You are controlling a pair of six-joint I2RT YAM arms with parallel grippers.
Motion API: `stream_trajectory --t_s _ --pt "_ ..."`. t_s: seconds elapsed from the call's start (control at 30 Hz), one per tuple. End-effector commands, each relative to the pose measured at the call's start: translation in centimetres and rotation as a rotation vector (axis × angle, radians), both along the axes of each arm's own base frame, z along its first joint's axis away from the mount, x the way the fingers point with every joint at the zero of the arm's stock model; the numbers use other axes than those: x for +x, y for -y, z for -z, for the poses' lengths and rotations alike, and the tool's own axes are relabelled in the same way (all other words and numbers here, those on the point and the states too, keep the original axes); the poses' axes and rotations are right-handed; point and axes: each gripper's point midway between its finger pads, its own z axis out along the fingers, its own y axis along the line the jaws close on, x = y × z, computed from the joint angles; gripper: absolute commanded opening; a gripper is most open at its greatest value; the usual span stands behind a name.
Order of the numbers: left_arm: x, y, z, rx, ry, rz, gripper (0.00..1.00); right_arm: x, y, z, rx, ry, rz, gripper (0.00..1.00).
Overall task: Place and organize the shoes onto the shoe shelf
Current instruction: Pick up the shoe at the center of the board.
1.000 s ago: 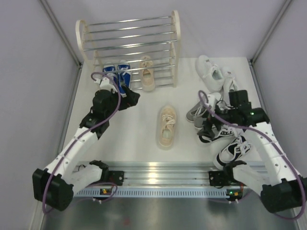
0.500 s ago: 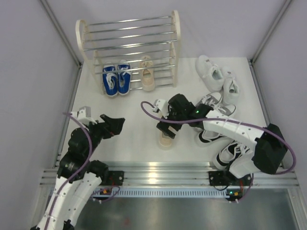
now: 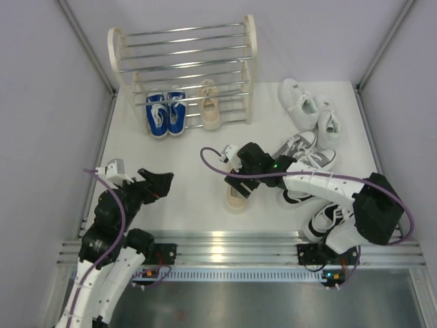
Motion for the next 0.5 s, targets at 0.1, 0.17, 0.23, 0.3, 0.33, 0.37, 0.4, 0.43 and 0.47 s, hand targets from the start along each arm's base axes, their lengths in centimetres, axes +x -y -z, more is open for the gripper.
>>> stream_trajectory --t_s 0.1,0.17,0.23,0.3,0.33,0.37,0.4,0.43,0.47 --pt "-0.2 1.2 1.3 -0.026 -0.047 0.055 0.98 0.4 -1.2 0.8 0.001 0.012 0.005 0.71" --pt "-0.2 1.4 1.7 -0.033 -0.060 0.062 0.98 0.7 -1.5 1.0 -0.005 0.009 0.008 0.64" --pt "-0.5 2.1 1.8 -0.046 -0.070 0.102 0.98 0.7 -1.7 1.2 -0.013 -0.003 0.004 0.57" --pt "-0.5 2.6 2.0 -0.063 -0.078 0.124 0.98 0.9 -2.2 1.3 -0.011 -0.016 0.001 0.46" --pt "-0.4 2.8 2.1 -0.072 -0.083 0.130 0.98 0.9 -2.4 1.3 -0.009 -0.020 -0.001 0.42" --pt "-0.4 3.1 2.6 -0.093 -0.103 0.137 0.98 0.9 -2.5 1.6 -0.015 -0.030 0.000 0.34" --pt "-0.4 3.7 2.6 -0.112 -0.110 0.163 0.98 0.9 -2.6 1.5 -0.016 -0.033 0.000 0.31" --pt "-0.4 4.1 2.9 -0.130 -0.123 0.176 0.98 1.0 -2.7 1.3 -0.013 -0.033 -0.001 0.22" --pt "-0.3 4.6 3.6 -0.168 -0.157 0.182 0.98 1.1 -2.8 1.1 -0.009 -0.031 0.002 0.18"
